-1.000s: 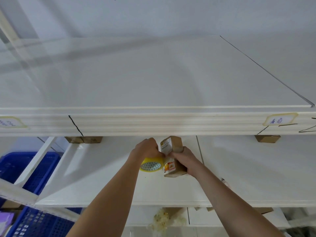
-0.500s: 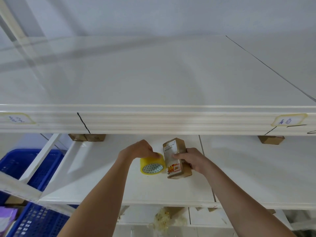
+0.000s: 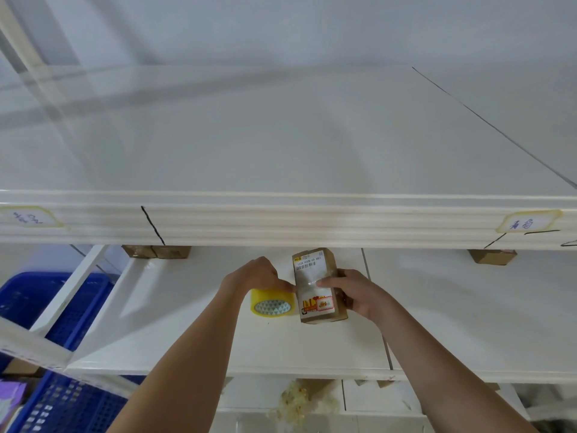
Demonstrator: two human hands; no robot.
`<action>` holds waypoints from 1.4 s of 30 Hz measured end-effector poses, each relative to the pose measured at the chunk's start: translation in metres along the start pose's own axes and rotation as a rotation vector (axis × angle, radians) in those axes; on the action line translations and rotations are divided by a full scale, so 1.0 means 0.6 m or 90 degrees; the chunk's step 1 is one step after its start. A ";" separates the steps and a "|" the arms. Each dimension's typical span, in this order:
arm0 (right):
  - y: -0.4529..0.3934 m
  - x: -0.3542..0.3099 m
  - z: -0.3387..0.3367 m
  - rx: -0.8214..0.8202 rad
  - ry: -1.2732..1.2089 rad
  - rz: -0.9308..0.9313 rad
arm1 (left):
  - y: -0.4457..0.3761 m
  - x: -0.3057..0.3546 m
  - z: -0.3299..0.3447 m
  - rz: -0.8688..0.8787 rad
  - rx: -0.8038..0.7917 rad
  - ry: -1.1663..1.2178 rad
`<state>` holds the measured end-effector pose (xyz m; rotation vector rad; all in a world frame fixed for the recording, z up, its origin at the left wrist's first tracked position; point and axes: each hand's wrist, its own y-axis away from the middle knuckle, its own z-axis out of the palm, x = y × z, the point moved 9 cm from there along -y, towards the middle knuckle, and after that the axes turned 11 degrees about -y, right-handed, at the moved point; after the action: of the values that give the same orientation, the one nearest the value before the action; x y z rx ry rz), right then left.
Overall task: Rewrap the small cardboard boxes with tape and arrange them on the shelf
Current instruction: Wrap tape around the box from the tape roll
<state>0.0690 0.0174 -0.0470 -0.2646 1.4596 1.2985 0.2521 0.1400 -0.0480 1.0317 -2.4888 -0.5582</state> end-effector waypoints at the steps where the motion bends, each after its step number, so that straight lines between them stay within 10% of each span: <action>1: 0.000 0.003 -0.001 -0.003 -0.017 0.002 | -0.001 0.002 -0.002 0.004 0.002 0.006; 14: 0.020 0.004 0.018 -0.084 -0.232 0.008 | 0.008 0.029 -0.032 0.083 -0.008 0.162; 42: 0.007 0.013 -0.028 0.071 -0.023 0.004 | 0.018 0.010 0.021 0.080 -0.030 0.262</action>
<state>0.0536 0.0089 -0.0545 -0.1617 1.4971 1.2168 0.2359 0.1456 -0.0520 0.8641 -2.1476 -0.3253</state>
